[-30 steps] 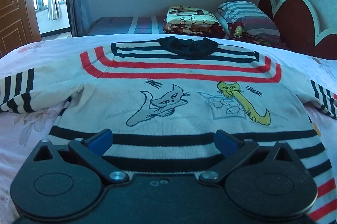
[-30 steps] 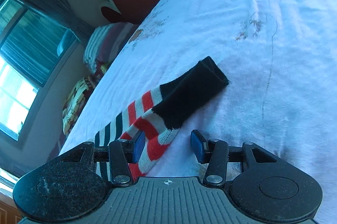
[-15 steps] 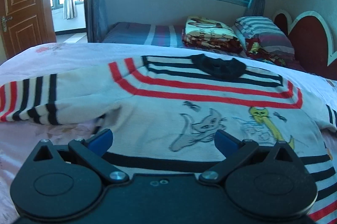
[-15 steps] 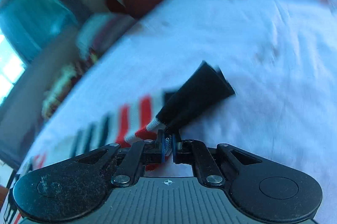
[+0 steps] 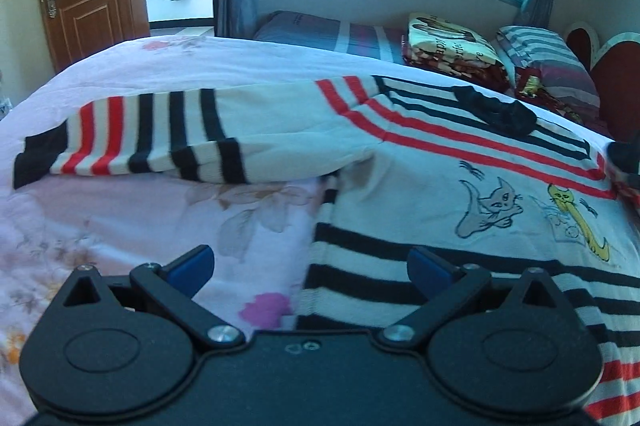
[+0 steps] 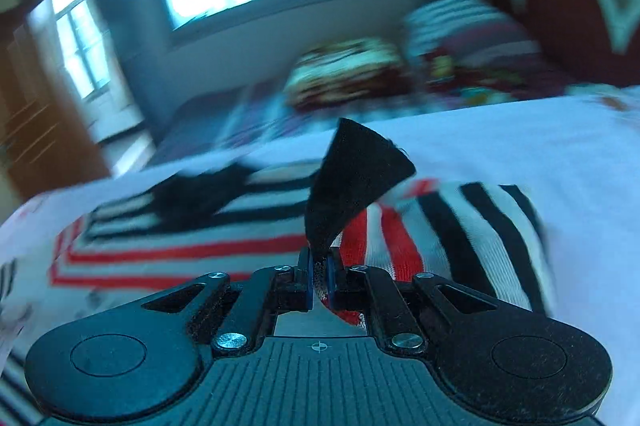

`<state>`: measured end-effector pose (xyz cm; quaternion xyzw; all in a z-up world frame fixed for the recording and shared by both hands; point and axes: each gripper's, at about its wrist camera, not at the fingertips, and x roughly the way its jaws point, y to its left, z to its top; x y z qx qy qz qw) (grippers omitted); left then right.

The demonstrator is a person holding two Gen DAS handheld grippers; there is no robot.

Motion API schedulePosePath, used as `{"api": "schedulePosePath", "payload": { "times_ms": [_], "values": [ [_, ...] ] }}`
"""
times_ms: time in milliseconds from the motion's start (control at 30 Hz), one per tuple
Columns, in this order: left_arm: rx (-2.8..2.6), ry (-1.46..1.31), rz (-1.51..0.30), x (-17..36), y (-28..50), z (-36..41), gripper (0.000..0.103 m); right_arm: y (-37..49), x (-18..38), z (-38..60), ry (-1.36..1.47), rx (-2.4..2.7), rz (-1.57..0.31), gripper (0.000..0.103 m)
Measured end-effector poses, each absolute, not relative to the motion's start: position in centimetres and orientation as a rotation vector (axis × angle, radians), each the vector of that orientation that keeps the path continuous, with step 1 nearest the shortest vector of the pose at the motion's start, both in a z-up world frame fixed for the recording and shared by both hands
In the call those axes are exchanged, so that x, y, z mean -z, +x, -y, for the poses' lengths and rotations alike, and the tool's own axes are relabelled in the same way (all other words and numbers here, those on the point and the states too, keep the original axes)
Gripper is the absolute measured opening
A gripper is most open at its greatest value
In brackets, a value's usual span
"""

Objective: Fold small clothes
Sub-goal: 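Carry the sleeve across the sweater body with the right tool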

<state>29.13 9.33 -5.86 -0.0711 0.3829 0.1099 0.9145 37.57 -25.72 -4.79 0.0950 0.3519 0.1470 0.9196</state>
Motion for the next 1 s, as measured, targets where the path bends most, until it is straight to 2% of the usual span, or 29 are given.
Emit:
{"api": "schedulePosePath", "payload": {
  "times_ms": [233,300,333,367,467,500,567,633,700,767,867,933,967,1000],
  "values": [
    [-0.281,-0.229,-0.778,5.7,27.1,-13.0,0.102,37.1,8.8,15.6,0.122,-0.510,-0.813,0.006],
    [-0.289,-0.254,-0.775,5.8,26.9,-13.6,0.100,37.3,8.9,14.4,0.088,-0.525,-0.775,0.020],
    [-0.290,-0.265,-0.770,5.8,26.9,-13.7,0.099,37.2,8.9,14.3,0.102,-0.557,-0.772,0.044],
    [-0.285,-0.275,-0.763,5.8,27.0,-13.7,0.096,37.1,8.7,14.3,0.117,-0.575,-0.764,0.051],
    [-0.234,-0.319,-0.739,5.7,28.0,-13.1,0.090,35.9,7.8,16.3,0.168,-0.539,-0.694,0.051],
    [-0.177,-0.335,-0.728,5.7,28.8,-12.5,0.081,35.9,7.6,17.3,0.209,-0.511,-0.691,0.051],
    [-0.066,-0.370,-0.713,5.8,31.0,-10.8,0.071,35.4,7.3,20.2,0.292,-0.453,-0.677,0.051],
    [0.042,-0.400,-0.698,6.3,33.7,-8.7,0.073,34.5,7.2,23.2,0.359,-0.388,-0.668,0.051],
    [0.108,-0.380,-0.721,7.1,36.9,-6.4,0.085,33.8,7.3,26.5,0.457,-0.348,-0.680,0.051],
    [0.124,-0.340,-0.725,7.7,40.0,-4.5,0.090,33.1,7.5,29.9,0.559,-0.308,-0.697,0.051],
    [0.171,-0.304,-0.720,8.6,43.6,-3.0,0.089,32.9,8.1,34.3,0.715,-0.275,-0.715,0.051],
    [0.214,-0.301,-0.757,9.5,45.7,-2.4,0.072,33.3,9.1,36.3,0.821,-0.252,-0.713,0.051],
    [0.237,-0.306,-0.790,10.1,46.7,-2.2,0.057,33.4,9.5,37.4,0.872,-0.247,-0.709,0.051],
    [0.235,-0.297,-0.791,10.3,47.2,-1.9,0.056,33.7,9.9,38.2,0.922,-0.245,-0.703,0.051]
  ]
}}
